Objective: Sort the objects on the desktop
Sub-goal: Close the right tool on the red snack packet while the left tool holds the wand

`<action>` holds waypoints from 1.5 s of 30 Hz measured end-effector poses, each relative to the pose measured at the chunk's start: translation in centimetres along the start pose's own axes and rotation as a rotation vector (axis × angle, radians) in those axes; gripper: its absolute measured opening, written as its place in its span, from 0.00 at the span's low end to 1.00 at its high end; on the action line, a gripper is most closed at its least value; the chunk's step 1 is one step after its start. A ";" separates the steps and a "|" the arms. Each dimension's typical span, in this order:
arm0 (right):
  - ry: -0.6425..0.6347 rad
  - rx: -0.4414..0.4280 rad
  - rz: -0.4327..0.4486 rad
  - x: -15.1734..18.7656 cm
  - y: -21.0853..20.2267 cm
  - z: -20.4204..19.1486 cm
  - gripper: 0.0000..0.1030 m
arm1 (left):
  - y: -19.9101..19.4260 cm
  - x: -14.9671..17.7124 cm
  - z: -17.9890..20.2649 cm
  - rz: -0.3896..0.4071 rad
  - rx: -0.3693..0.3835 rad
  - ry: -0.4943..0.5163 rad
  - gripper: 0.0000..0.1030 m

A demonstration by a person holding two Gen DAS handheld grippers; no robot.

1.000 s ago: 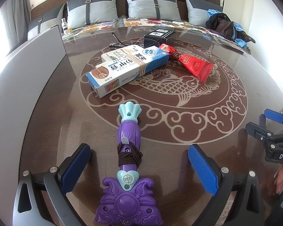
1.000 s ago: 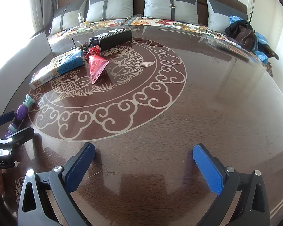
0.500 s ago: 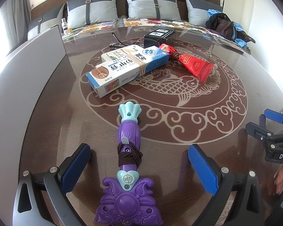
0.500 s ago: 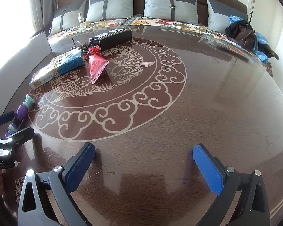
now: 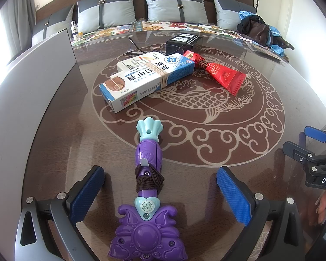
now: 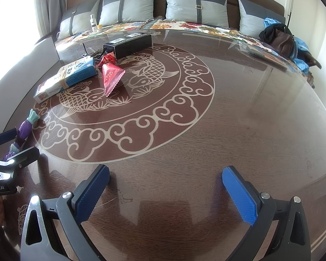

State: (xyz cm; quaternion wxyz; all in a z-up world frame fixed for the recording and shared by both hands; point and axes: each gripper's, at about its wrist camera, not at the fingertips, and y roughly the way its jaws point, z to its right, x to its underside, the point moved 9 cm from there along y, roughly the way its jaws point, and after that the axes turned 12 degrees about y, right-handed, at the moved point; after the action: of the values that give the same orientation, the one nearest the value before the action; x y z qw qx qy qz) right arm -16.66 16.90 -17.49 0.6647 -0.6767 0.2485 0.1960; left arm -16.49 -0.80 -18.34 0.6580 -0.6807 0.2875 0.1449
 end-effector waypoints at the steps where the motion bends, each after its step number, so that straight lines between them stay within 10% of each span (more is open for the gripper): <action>1: 0.000 0.000 0.000 0.0 0.0 0.0 1.00 | 0.0 0.0 0.0 0.000 0.000 0.000 1.00; 11: -0.034 -0.049 -0.042 -0.3 0.2 -0.5 1.00 | 0.0 0.0 0.0 0.000 0.000 0.000 1.00; 16: -0.110 -0.115 0.052 -5.8 -0.7 -4.2 1.00 | 0.0 0.0 0.0 0.000 0.000 0.000 1.00; 29: -0.321 -0.092 -0.177 -9.5 8.0 -12.2 0.98 | 0.0 0.0 0.0 0.000 0.000 0.000 1.00; 38: -0.272 -0.151 -0.146 -9.5 7.8 -13.5 0.39 | 0.0 0.0 0.0 0.000 0.000 -0.001 1.00; 45: -0.279 -0.157 -0.109 -7.2 5.7 -11.9 0.29 | 0.0 0.0 0.0 0.001 0.000 -0.001 1.00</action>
State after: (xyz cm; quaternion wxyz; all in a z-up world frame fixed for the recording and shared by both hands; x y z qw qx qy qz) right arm -26.55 5.60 -17.30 0.6475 -0.7054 0.1004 0.2704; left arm -16.44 -0.77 -18.35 0.6580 -0.6806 0.2874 0.1454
